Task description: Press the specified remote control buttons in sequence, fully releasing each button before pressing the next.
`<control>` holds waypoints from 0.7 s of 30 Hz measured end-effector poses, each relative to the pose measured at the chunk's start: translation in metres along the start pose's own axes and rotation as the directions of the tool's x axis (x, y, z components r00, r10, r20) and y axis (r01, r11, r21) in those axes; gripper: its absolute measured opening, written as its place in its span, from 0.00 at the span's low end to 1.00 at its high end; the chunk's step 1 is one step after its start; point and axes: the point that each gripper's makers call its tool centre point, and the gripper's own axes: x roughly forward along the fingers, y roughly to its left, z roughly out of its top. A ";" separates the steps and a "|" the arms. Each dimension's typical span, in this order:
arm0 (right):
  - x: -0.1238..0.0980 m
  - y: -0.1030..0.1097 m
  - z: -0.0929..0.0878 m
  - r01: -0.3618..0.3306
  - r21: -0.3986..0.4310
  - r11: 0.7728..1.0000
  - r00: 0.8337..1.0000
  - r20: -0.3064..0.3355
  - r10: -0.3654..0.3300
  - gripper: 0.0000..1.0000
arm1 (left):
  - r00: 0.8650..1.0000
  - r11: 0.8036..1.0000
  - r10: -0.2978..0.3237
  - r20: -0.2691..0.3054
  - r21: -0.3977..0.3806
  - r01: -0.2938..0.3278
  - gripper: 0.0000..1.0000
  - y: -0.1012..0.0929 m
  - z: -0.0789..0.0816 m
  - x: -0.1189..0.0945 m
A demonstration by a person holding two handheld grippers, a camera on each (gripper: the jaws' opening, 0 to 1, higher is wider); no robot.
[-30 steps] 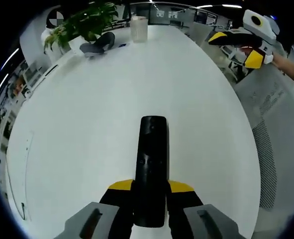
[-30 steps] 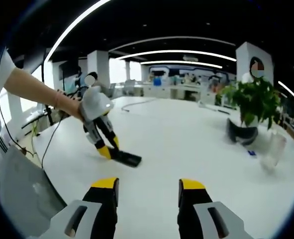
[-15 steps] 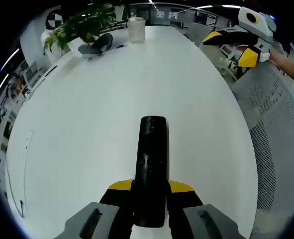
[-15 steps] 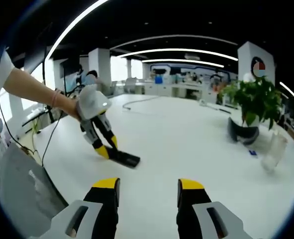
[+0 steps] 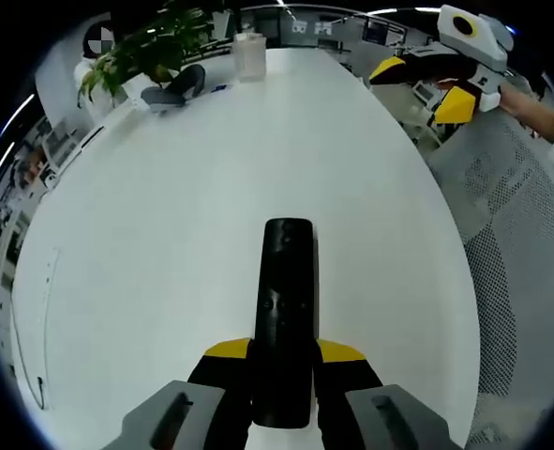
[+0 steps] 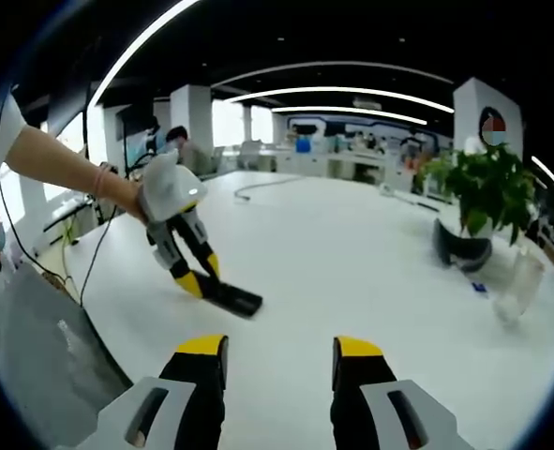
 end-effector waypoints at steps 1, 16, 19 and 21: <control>0.000 0.000 0.000 -0.001 -0.001 1.000 1.000 0.000 0.001 0.42 | 1.000 1.000 0.000 -0.001 0.000 0.000 0.24 -0.001 0.000 0.000; 0.001 0.002 -0.002 -0.007 -0.011 1.000 1.000 -0.008 0.007 0.40 | 1.000 1.000 -0.006 0.011 0.004 0.006 0.24 -0.017 0.000 0.000; 0.001 0.003 -0.002 -0.010 -0.013 1.000 1.000 -0.010 0.010 0.39 | 1.000 1.000 -0.006 0.009 0.006 0.006 0.24 -0.020 0.000 0.000; 0.001 0.004 -0.002 -0.012 -0.015 1.000 1.000 -0.013 0.012 0.39 | 1.000 1.000 -0.006 0.008 0.006 0.006 0.24 -0.021 0.000 0.000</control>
